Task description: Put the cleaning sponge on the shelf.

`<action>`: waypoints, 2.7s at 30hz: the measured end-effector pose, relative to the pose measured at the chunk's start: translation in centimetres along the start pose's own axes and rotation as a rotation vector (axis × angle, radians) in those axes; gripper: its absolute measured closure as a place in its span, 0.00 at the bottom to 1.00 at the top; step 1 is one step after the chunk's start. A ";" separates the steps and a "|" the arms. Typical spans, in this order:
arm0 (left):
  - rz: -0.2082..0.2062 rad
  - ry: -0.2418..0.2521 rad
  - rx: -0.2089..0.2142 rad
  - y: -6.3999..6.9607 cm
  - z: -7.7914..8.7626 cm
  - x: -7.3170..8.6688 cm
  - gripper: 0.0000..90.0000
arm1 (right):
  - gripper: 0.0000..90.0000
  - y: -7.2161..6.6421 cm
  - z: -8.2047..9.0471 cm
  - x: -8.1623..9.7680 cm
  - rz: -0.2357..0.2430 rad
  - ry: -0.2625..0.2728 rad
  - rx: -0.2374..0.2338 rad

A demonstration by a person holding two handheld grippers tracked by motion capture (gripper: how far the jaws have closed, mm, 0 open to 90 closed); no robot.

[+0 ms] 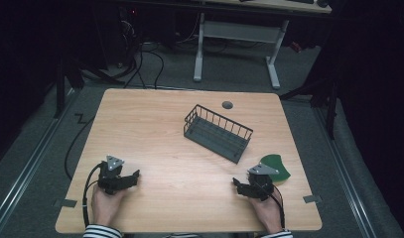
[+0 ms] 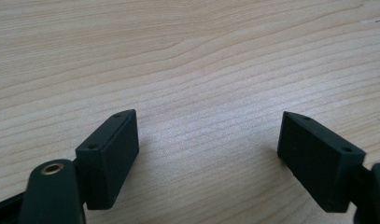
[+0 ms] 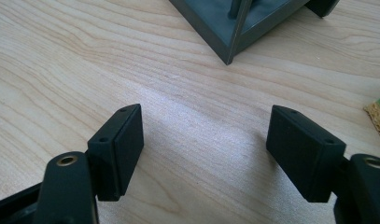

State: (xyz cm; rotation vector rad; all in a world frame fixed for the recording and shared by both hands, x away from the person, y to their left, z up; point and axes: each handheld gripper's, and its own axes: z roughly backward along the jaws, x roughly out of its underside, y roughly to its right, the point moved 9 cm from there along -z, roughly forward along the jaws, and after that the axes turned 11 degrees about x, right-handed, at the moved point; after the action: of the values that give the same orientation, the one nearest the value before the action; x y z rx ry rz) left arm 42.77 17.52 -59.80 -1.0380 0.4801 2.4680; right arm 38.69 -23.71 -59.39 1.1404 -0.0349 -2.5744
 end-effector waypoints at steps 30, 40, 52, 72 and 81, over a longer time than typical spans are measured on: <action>-0.026 -0.003 0.133 3.9 -0.6 -3.7 0.34 | 0.48 2.1 3.4 -1.1 -0.106 0.049 -0.152; -0.064 0.009 0.188 6.1 -1.6 -7.3 0.39 | 0.55 4.4 4.5 -3.2 -0.113 0.061 -0.122; -0.068 0.030 0.234 7.9 -3.0 -12.4 0.40 | 0.62 7.0 4.6 -6.6 -0.142 0.081 -0.108; -0.046 0.076 0.251 9.1 -6.6 -20.9 0.46 | 0.67 8.8 2.6 -12.4 -0.176 0.126 -0.088; -0.035 0.055 0.227 9.5 -9.4 -21.7 0.52 | 0.69 8.6 0.3 -14.0 -0.179 0.105 -0.072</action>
State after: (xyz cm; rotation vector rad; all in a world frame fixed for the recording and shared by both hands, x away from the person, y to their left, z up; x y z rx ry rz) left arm 57.28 -0.21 -48.60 -1.0137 0.7335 2.2949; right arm 49.67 -27.62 -47.83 1.3026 0.1915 -2.6398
